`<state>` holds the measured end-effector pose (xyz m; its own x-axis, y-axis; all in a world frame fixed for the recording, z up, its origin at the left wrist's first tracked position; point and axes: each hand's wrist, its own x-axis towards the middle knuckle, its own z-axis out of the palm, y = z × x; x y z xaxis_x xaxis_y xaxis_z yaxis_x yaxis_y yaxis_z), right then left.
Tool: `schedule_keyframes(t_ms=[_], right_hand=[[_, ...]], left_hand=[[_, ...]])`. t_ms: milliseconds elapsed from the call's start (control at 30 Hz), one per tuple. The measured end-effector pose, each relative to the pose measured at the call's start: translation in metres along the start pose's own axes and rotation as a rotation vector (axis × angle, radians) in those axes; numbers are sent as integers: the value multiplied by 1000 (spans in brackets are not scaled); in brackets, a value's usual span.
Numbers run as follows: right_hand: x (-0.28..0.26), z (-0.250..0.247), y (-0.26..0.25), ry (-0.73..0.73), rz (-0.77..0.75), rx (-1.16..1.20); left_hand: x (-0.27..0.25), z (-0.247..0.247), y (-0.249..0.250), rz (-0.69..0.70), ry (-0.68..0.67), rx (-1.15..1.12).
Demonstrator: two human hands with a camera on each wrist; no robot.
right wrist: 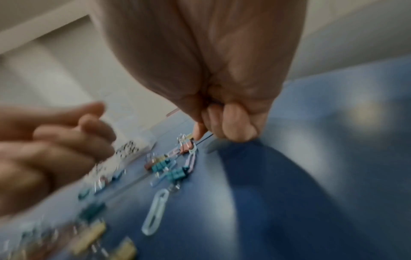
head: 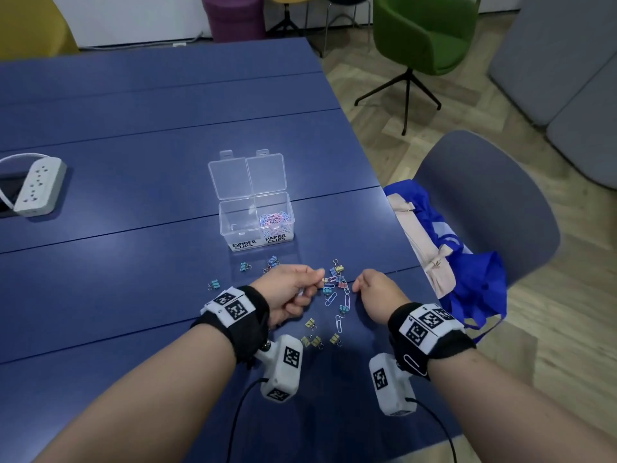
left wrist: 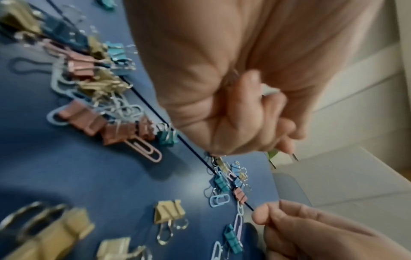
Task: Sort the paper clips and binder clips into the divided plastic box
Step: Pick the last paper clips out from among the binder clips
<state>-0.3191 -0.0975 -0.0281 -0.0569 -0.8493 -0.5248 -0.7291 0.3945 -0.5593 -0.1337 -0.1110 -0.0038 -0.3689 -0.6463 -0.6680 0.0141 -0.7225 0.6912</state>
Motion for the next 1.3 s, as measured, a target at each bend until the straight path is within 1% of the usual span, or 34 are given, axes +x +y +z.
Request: schedule_keyframes(t_ms=[67, 100, 167, 200, 233, 267, 333, 400, 567, 667, 767, 867, 1067, 1133, 1300], right_hand=[[-2, 0, -3, 54, -17, -120], [-2, 1, -4, 68, -19, -146], [-1, 2, -4, 72, -29, -178], [-1, 3, -4, 63, -39, -197], [0, 3, -4, 49, -49, -216], [0, 3, -3, 42, -54, -231], [1, 4, -5, 52, -59, -260], [4, 6, -6, 74, -75, -280], [9, 9, -15, 120, -128, -363], [11, 12, -17, 85, -102, -387], [12, 14, -14, 40, -74, -402], [7, 15, -11, 6, -84, -430], [-9, 12, -9, -23, -127, -430], [-12, 11, -10, -32, -124, -416], [-17, 9, -16, -100, -104, -391]], left_hand=[[5, 6, 4, 20, 63, 138], [7, 10, 7, 61, 96, 285], [13, 14, 9, 204, 196, 769], [15, 16, 10, 263, 219, 998], [15, 19, 11, 279, 226, 1177], [17, 21, 9, 264, 222, 1308], [21, 25, 5, 216, 228, 1453], [26, 26, 3, 190, 236, 1494], [35, 24, 7, 196, 235, 1423], [37, 26, 8, 209, 258, 1436], [40, 27, 6, 165, 263, 1445], [43, 25, 3, 129, 282, 1470], [34, 13, -1, 153, 281, 1600], [26, 8, 0, 166, 267, 1564], [4, -10, 4, 164, 187, 1260]])
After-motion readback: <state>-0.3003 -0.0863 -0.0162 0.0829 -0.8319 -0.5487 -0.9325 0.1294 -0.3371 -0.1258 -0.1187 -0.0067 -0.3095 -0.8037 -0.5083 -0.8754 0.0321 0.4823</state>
